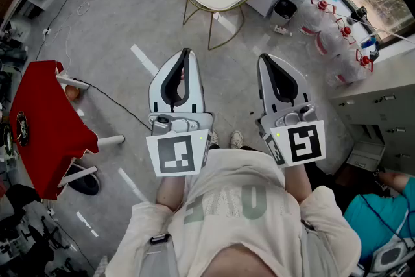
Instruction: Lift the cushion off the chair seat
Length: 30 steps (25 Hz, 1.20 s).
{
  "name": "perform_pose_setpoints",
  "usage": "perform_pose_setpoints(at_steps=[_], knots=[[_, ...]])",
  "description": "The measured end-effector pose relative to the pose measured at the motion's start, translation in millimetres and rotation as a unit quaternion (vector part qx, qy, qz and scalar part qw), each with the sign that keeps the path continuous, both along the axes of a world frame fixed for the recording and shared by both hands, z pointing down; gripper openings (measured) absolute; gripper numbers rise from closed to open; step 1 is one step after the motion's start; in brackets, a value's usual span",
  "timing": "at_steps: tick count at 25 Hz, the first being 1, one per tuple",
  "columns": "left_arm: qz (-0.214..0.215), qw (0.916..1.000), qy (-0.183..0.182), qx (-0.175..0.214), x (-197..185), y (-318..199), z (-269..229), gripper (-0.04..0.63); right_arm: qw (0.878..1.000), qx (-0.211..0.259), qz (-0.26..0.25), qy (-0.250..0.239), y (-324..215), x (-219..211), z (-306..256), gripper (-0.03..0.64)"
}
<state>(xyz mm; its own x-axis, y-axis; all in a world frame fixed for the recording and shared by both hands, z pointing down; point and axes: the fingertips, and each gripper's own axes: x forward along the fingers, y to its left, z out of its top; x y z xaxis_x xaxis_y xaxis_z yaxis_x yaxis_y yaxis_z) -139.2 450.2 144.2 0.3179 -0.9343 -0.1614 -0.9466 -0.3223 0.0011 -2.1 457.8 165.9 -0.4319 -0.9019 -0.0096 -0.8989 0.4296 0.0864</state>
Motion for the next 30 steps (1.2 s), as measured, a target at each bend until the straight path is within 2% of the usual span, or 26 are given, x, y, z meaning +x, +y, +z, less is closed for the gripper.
perform_pose_setpoints(at_steps=[10, 17, 25, 30], knots=[[-0.009, 0.9998, 0.016, -0.006, -36.0, -18.3, 13.3, 0.012, 1.000, -0.003, 0.001, 0.013, -14.4, -14.4, 0.9, 0.017], [-0.016, 0.9992, 0.036, -0.009, -67.6, -24.5, 17.6, 0.012, 1.000, -0.013, 0.016, -0.019, -13.9, -29.8, 3.4, 0.017], [-0.002, 0.9992, 0.039, -0.002, -87.8, -29.3, 18.5, 0.012, 0.996, -0.022, 0.062, -0.054, -8.0, -23.7, 13.3, 0.017], [-0.006, 0.9991, 0.041, -0.003, -94.7, -52.0, 21.6, 0.012, 0.995, -0.024, 0.068, -0.063, -27.8, -22.4, 18.2, 0.017]])
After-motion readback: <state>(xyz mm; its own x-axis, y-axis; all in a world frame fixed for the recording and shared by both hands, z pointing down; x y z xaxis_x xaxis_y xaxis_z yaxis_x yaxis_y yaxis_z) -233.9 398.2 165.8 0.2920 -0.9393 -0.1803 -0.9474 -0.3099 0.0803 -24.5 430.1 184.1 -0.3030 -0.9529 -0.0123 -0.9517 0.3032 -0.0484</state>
